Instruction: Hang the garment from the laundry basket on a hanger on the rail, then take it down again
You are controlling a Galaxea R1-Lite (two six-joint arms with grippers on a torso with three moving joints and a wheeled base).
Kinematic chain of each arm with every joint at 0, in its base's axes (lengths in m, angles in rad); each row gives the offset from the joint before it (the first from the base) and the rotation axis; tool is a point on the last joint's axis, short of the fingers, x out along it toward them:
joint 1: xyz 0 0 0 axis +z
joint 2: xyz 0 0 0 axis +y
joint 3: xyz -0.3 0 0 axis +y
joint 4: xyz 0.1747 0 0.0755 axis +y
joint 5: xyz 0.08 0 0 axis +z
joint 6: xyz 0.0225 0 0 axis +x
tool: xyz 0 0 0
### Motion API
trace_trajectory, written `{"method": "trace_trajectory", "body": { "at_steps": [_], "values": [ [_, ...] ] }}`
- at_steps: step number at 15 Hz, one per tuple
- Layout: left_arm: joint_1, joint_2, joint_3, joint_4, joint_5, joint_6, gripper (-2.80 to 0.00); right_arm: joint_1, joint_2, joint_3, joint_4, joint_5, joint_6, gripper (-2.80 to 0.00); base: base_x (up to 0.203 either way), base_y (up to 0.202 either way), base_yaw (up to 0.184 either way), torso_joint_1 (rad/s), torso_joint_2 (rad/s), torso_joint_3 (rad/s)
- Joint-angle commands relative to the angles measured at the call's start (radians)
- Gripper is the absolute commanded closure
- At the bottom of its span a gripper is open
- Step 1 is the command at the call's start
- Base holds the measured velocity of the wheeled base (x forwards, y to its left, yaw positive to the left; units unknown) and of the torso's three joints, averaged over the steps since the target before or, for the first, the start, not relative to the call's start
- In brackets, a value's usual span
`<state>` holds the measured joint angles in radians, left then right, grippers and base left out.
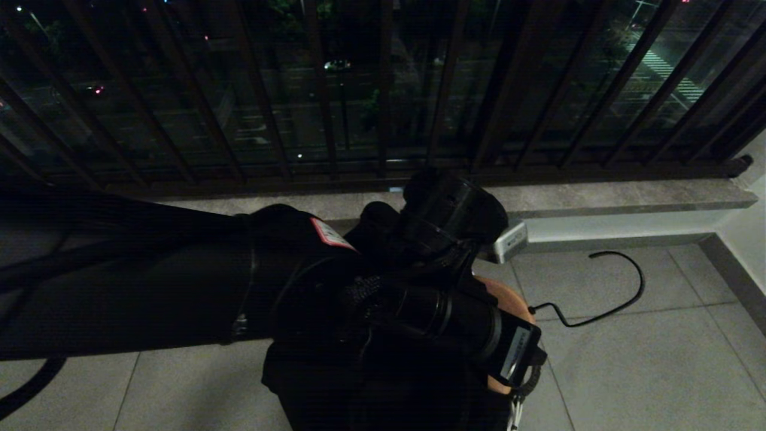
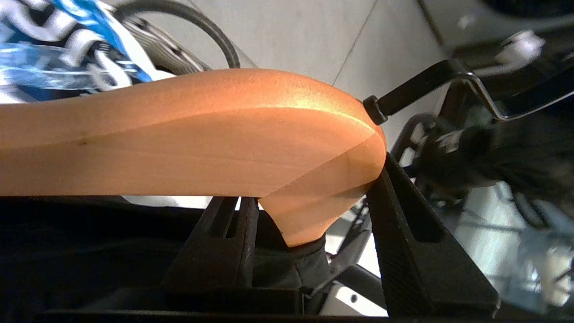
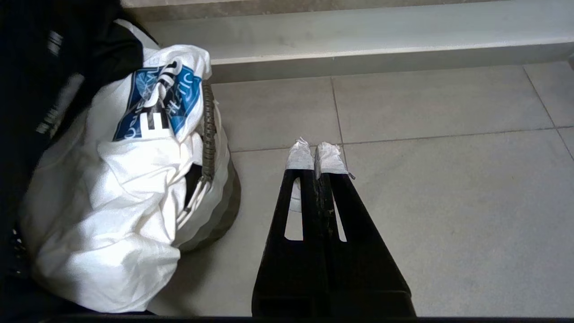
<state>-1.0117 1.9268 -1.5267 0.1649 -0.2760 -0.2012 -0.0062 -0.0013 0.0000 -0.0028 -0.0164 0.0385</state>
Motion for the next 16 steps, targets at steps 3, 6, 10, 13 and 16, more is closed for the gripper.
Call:
{"method": "trace_trajectory", "body": {
  "at_steps": [3,6,10,13,16],
  "values": [
    [0.023,-0.140,0.065,0.001,-0.003,-0.030,0.00,0.000,0.000,0.000,0.000,0.000,0.001,0.00,0.000,0.000,0.000,0.000,0.00,0.000],
    [0.037,-0.222,0.108,0.004,0.002,-0.038,0.00,0.000,0.000,0.000,0.000,0.000,0.000,0.00,0.000,0.000,0.000,0.000,0.00,0.000],
    [0.045,-0.341,0.114,0.032,0.009,-0.040,0.00,0.000,0.000,0.000,-0.002,0.000,0.000,0.00,0.000,0.000,0.000,0.000,0.00,0.000],
    [0.055,-0.438,0.112,0.095,0.011,-0.041,0.00,0.000,0.000,0.000,0.000,0.000,0.001,0.00,0.000,0.000,0.000,0.000,0.00,0.000],
    [0.059,-0.528,0.102,0.145,0.011,-0.056,0.00,0.000,0.000,0.000,0.000,0.000,0.000,0.00,0.000,0.000,0.000,0.000,0.00,0.000]
  ]
}}
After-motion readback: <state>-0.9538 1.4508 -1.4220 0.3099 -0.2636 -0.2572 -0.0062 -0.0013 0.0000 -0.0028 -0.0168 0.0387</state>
